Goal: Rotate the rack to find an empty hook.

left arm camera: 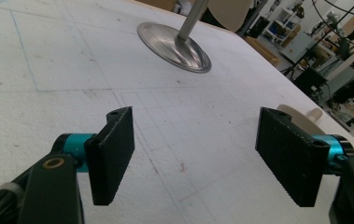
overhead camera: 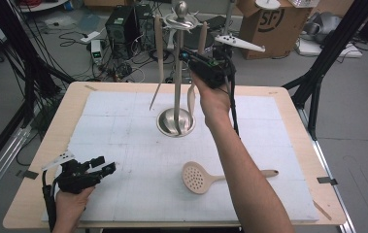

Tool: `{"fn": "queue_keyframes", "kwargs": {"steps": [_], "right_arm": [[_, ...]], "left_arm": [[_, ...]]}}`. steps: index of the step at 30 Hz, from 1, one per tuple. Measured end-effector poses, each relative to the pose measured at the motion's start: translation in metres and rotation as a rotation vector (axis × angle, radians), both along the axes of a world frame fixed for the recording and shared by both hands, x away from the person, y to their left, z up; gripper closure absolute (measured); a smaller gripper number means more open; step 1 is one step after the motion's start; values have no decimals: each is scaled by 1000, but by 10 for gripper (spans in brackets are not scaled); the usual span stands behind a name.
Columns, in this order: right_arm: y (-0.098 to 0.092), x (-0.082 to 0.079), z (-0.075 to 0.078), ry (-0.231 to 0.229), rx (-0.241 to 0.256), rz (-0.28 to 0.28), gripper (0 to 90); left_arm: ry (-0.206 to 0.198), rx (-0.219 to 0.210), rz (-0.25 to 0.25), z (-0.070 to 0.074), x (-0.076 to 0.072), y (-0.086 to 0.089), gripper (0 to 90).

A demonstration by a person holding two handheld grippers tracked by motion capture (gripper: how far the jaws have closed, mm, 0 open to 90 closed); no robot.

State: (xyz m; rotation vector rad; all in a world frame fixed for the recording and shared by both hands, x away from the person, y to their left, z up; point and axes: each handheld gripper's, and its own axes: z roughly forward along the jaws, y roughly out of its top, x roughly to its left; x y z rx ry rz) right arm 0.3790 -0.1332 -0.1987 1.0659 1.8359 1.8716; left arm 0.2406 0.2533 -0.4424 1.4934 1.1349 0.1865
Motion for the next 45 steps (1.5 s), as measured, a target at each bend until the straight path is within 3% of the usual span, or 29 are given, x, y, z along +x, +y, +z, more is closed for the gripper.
{"fn": "queue_keyframes", "kwargs": {"steps": [8,18,23,26,35,45], "right_arm": [[-21,-23,-16,16,-25,40,640],[-71,-49,-32,42,43,19,568],[-79,-61,-41,78,16,26,497],[-82,-69,-46,74,-15,27,437],[-100,-93,-72,105,-51,19,407],[-128,-111,-107,151,-78,-43,404]], "left_arm": [[-3,5,1,0,0,0,286],[-3,19,-7,-1,-1,-4,285],[-21,23,-9,0,-2,-6,284],[-20,27,-7,0,-2,-5,283],[-27,24,4,0,-2,-3,283],[-26,27,-1,-1,-1,-4,283]]}}
